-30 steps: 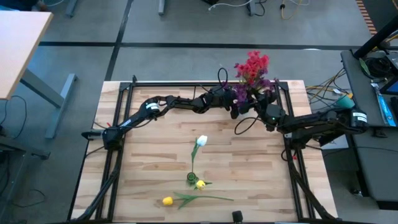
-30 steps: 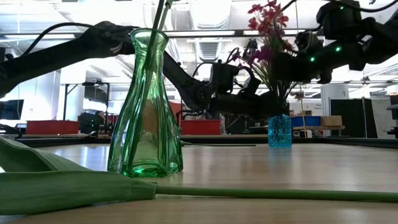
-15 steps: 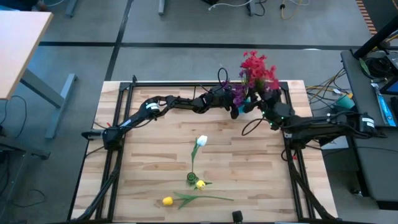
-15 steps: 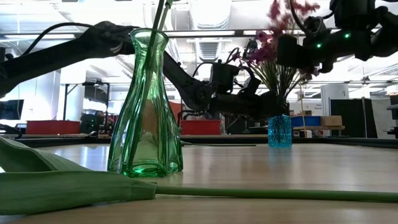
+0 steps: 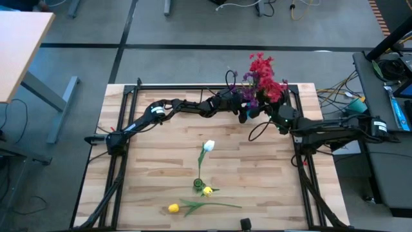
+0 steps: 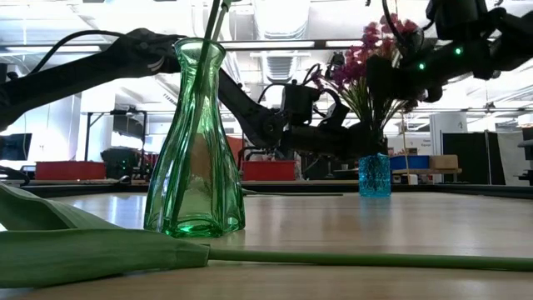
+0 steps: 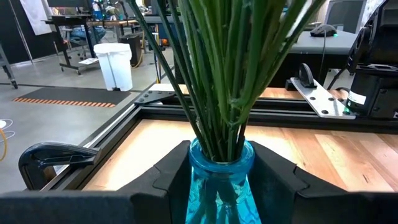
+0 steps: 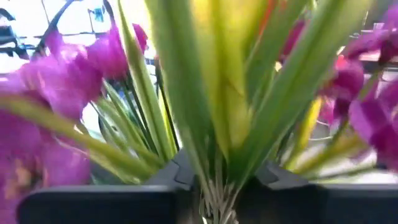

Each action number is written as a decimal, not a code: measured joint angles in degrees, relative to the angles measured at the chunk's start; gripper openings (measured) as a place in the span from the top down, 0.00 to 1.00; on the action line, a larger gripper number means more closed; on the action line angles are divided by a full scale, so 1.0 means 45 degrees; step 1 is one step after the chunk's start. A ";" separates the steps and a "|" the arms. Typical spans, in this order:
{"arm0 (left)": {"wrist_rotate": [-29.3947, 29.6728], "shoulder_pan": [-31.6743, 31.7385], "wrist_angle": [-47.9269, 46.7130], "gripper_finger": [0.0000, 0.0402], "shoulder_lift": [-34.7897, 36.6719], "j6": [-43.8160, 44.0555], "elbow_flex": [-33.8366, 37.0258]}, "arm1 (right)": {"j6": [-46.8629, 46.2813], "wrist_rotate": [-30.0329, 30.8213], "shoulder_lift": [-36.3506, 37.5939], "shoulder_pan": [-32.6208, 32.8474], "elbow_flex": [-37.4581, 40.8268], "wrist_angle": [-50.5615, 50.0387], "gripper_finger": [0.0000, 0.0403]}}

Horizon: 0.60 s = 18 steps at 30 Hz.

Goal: Sort flowers into vase by color
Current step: Put the red flowers into the blue vase

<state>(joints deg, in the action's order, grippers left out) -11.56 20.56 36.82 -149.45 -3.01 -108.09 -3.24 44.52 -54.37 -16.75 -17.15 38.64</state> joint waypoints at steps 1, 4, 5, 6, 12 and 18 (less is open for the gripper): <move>-0.0001 0.0000 -0.0005 0.69 0.0000 0.0005 0.0000 | 0.0012 0.0000 0.0047 -0.0005 -0.0172 -0.0194 0.84; 0.0002 0.0000 -0.0005 0.69 0.0000 0.0000 0.0000 | -0.0181 0.0002 0.0126 -0.0005 -0.0758 -0.1716 0.75; 0.0002 0.0000 -0.0005 0.69 0.0000 0.0000 0.0000 | -0.0411 0.0002 0.0145 -0.0005 -0.1001 -0.2482 0.72; 0.0002 0.0000 -0.0005 0.69 0.0000 0.0000 0.0000 | -0.0595 0.0015 0.0150 -0.0005 -0.1270 -0.3230 0.69; 0.0001 0.0000 -0.0006 0.69 0.0000 -0.0024 0.0000 | -0.1459 0.0104 0.0396 0.0000 -0.2492 -0.6387 0.54; -0.0003 0.0000 -0.0024 0.69 0.0000 -0.0111 0.0000 | -0.2132 0.0100 0.1038 0.0000 -0.3008 -0.8609 0.44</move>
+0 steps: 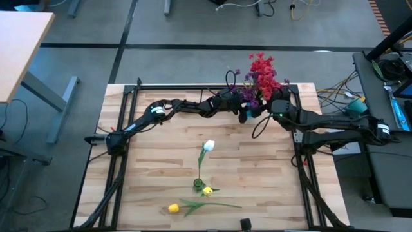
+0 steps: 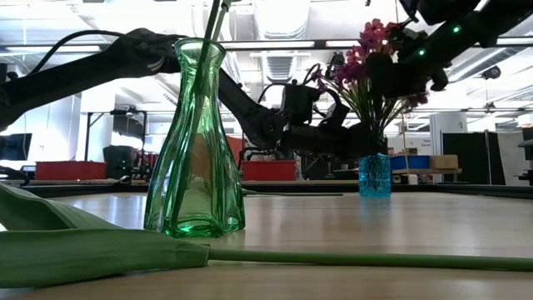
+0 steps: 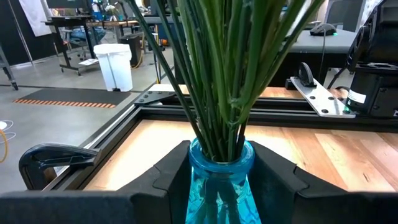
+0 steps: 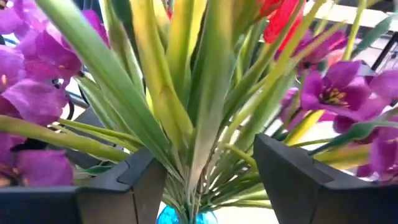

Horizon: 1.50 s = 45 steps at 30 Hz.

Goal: Sort flowers into vase by color
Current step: Put the red flowers into the blue vase

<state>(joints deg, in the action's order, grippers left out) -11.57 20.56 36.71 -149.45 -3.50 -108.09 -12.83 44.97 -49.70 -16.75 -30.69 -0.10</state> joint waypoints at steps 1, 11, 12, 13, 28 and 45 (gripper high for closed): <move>0.0000 0.0000 0.0000 0.69 0.0000 -0.0006 0.0000 | -0.0080 -0.0006 0.0162 0.0000 -0.0007 -0.0168 0.43; 0.0000 0.0000 0.0005 0.69 0.0000 -0.0011 0.0000 | 0.0318 -0.0327 0.1016 0.0000 -0.0012 0.0219 0.54; 0.0000 0.0000 0.0002 0.69 0.0000 -0.0011 0.0000 | 0.0328 -0.0331 0.0993 0.0000 -0.0012 0.0228 0.59; 0.0000 0.0000 0.0005 0.69 0.0000 -0.0011 0.0000 | 0.0328 -0.0331 0.0938 0.0000 -0.0012 0.0259 0.64; 0.0024 0.0015 -0.0003 0.69 -0.0005 0.0018 0.0000 | -0.0051 -0.0380 -0.1247 0.0000 -0.0070 0.0727 0.95; 0.0026 -0.0015 0.0024 0.60 -0.0019 0.0162 0.0000 | -0.0041 -0.0435 -0.1225 -0.0005 -0.0123 0.0333 0.83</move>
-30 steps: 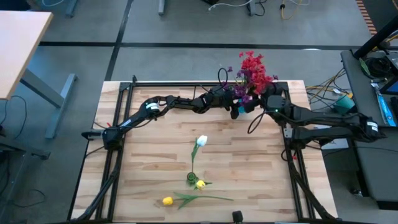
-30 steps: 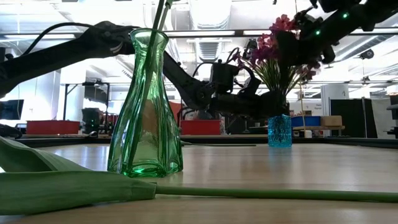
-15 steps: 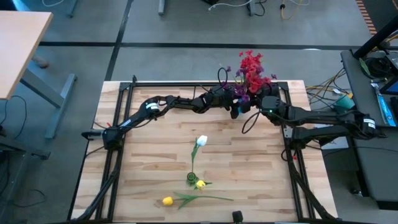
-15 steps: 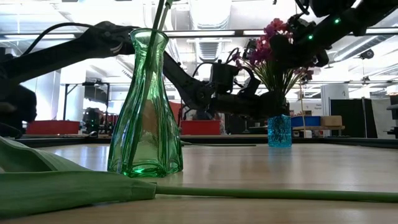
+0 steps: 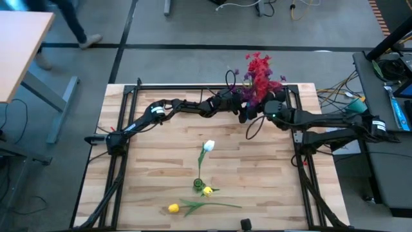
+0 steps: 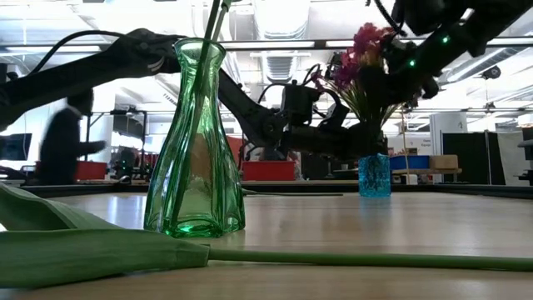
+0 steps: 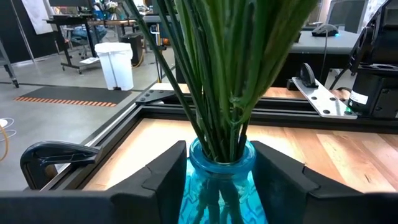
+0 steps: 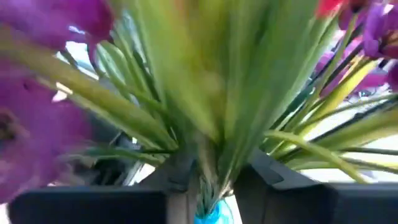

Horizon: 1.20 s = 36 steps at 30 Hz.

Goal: Sort flowers into vase by color
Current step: Put the red flowers into the blue vase

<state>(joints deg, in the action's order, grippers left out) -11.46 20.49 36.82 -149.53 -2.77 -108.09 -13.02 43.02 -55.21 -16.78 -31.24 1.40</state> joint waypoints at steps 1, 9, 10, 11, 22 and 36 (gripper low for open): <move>-0.0004 -0.0005 0.0000 0.60 0.0000 0.0004 0.0003 | -0.0001 -0.0009 0.0010 0.0003 0.0007 -0.0049 0.80; -0.0012 -0.0015 -0.0005 0.59 0.0000 0.0026 0.0005 | -0.0112 -0.0034 0.0470 0.0085 -0.0034 0.0199 0.59; -0.0013 -0.0015 -0.0005 0.59 0.0000 0.0036 0.0005 | -0.0113 -0.0027 0.0597 0.0149 -0.0034 0.0053 0.56; -0.0012 -0.0015 -0.0009 0.59 0.0000 0.0040 0.0003 | -0.0122 -0.0029 0.0741 0.0223 -0.0034 -0.0129 0.54; -0.0012 -0.0015 -0.0010 0.59 0.0000 0.0055 0.0005 | -0.1325 -0.0332 0.2674 0.0509 -0.0034 -0.2139 0.39; -0.0012 -0.0012 -0.0010 0.59 0.0000 0.0055 0.0005 | -0.1794 -0.1003 0.3572 0.0593 -0.0044 -0.2225 0.32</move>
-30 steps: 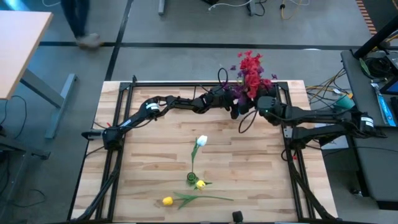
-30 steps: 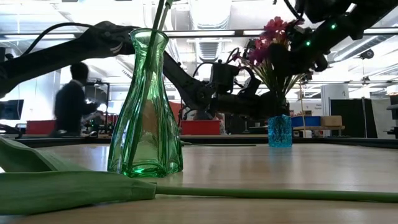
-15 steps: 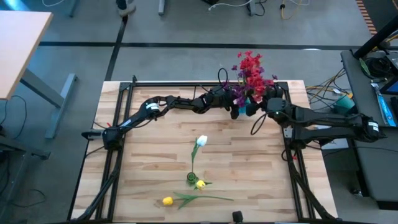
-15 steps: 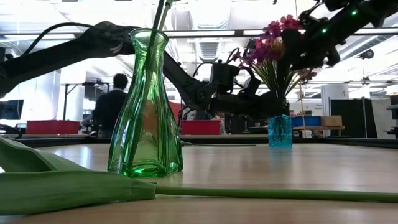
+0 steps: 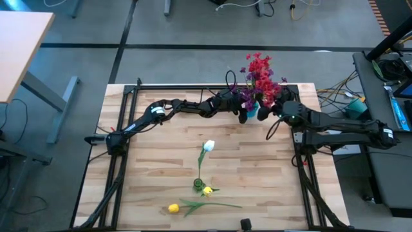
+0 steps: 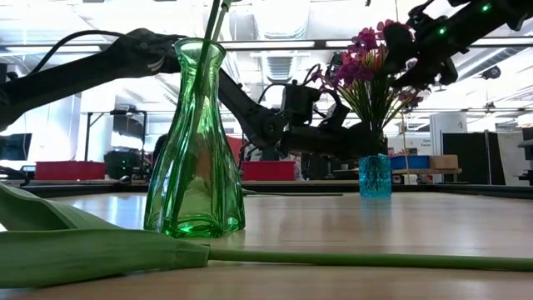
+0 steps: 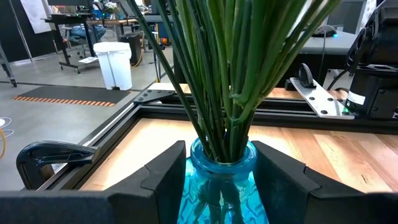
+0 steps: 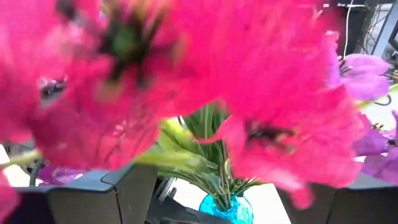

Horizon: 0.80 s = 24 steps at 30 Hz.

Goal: Sort flowers into vase by color
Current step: Put the red flowers into the blue vase

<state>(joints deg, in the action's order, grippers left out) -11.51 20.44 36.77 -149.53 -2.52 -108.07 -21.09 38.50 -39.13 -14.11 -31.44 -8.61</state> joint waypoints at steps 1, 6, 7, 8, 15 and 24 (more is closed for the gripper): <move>0.0000 0.0002 0.0000 0.59 0.0000 0.0000 0.0000 | -0.0023 0.0000 0.0017 0.0000 0.0000 0.0057 0.31; 0.0000 0.0002 0.0000 0.59 0.0000 -0.0019 0.0000 | 0.0315 0.0095 -0.0123 -0.0005 -0.0005 0.0277 0.37; 0.0000 0.0002 0.0000 0.59 0.0000 -0.0019 0.0000 | 0.0368 0.0116 -0.0191 -0.0005 -0.0005 0.0313 0.41; 0.0005 0.0002 0.0000 0.59 0.0000 -0.0024 0.0000 | 0.0450 0.0183 -0.0267 -0.0005 -0.0005 0.0399 0.46; 0.0000 0.0002 0.0000 0.59 0.0000 -0.0043 0.0000 | 0.0804 0.0690 -0.0816 -0.0010 -0.0015 0.0482 0.92; 0.0010 0.0016 0.0004 0.59 0.0000 -0.0097 0.0000 | 0.0432 0.0917 -0.1881 -0.0010 -0.0053 0.0578 0.95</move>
<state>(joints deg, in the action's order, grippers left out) -11.46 20.51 36.79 -149.53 -2.96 -108.07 -19.14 42.63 -47.60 -14.15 -31.68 -6.01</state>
